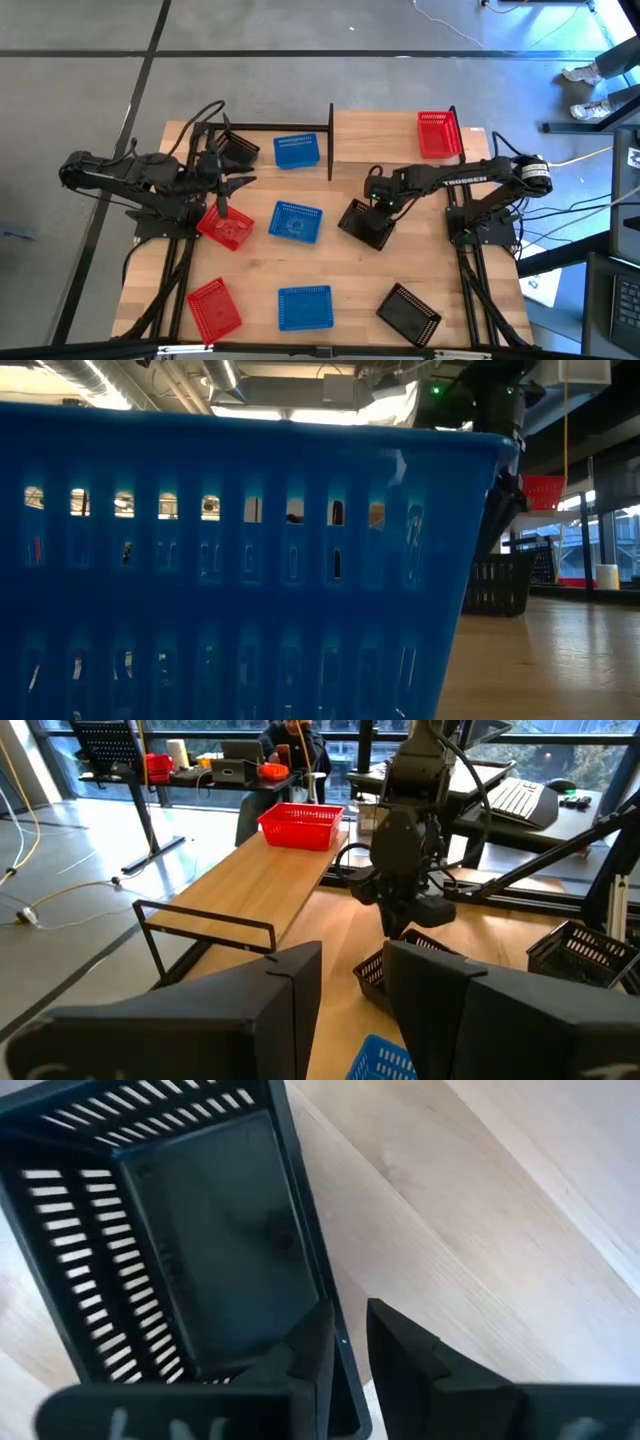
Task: Stack baskets on shelf by color
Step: Put the middle right black bin on the shelf
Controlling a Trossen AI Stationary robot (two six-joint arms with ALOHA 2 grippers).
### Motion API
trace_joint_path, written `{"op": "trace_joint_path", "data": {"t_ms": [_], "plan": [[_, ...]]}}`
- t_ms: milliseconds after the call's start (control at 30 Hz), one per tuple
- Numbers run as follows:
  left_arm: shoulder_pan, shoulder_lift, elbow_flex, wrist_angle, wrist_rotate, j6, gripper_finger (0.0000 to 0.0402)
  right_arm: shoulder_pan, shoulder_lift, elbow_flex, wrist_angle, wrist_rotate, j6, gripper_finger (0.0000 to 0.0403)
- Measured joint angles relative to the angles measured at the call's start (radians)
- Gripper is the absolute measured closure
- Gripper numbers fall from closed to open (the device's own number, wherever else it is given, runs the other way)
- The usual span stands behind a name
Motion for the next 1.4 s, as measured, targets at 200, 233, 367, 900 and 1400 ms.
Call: {"op": "trace_joint_path", "data": {"t_ms": [200, 233, 367, 900, 1400], "plan": [[0.000, -0.002, 0.000, -0.079, 0.159, -0.104, 0.0299, 0.000, 0.000, -0.044, 0.061, -0.038, 0.003, 0.0341], [0.000, -0.003, 0.002, -0.082, 0.178, -0.105, 0.0299, 0.000, 0.000, -0.050, 0.067, -0.042, 0.003, 0.0341], [0.000, 0.021, 0.106, -0.231, 0.227, -0.119, 0.0299, 0.000, 0.000, -0.052, 0.071, -0.045, 0.001, 0.0341], [0.000, 0.304, 0.407, -0.759, 0.370, -0.231, 0.0299, 0.000, 0.028, -0.052, 0.105, -0.044, 0.005, 0.0341], [0.000, 0.361, 0.407, -0.769, 0.420, -0.230, 0.0299, 0.000, 0.088, -0.032, 0.101, -0.098, 0.104, 0.0395]]}}
